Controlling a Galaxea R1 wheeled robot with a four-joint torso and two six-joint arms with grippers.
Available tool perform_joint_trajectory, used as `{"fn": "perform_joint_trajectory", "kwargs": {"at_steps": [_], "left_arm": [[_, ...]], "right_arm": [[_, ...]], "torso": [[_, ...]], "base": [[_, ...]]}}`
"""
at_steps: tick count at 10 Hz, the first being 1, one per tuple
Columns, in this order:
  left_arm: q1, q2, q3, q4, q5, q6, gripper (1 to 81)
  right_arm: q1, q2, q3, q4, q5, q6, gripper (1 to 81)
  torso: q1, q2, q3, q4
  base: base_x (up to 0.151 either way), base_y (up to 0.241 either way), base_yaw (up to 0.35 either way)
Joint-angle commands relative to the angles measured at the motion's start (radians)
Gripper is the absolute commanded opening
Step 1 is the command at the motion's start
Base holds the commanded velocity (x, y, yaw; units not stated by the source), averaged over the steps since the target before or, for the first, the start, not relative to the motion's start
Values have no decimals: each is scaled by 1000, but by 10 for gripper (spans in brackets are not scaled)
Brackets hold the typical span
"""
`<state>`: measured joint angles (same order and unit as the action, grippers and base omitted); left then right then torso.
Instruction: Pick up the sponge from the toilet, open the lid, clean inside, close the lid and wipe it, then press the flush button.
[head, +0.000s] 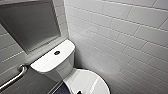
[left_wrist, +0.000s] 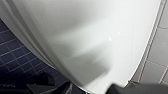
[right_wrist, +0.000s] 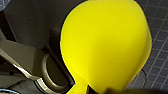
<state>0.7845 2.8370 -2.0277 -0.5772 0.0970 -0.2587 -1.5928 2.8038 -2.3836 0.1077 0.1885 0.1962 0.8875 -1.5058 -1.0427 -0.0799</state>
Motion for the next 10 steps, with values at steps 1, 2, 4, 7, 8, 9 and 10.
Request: {"fn": "perform_joint_trajectory", "kwargs": {"at_steps": [1, 2, 4, 7, 8, 9, 10], "left_arm": [[-149, -10, 140, 13, -10, 15, 811], [-149, -36, 193, 11, -42, 15, 811], [-144, -80, 265, 13, -65, 15, 811], [-133, -122, 331, 11, -97, 12, 811], [-132, -135, 348, 11, -102, 12, 811], [-132, -154, 369, 11, -100, 12, 811], [-124, -174, 394, 17, -96, 22, 811]], "right_arm": [[-14, -19, 18, -5, -81, 2, 10], [-13, -19, 18, -6, -83, 2, 10], [-11, -21, 23, -13, -83, 2, 10], [-11, -21, 23, -14, -83, 2, 10], [-11, -21, 31, -17, -83, 0, 10], [-10, -19, 32, -17, -83, 0, 10], [-5, -22, 32, -17, -83, 2, 10]], "torso": [[0, 0, 0, 0], [0, 0, 0, 0], [0, 0, 0, 0], [0, 0, 0, 0], [0, 0, 0, 0], [0, 0, 0, 0], [0, 0, 0, 0]], "base": [[0, 0, 0], [0, 0, 0], [0, 0, 0], [0, 0, 0], [0, 0, 0], [0, 0, 0], [0, 0, 0]]}}
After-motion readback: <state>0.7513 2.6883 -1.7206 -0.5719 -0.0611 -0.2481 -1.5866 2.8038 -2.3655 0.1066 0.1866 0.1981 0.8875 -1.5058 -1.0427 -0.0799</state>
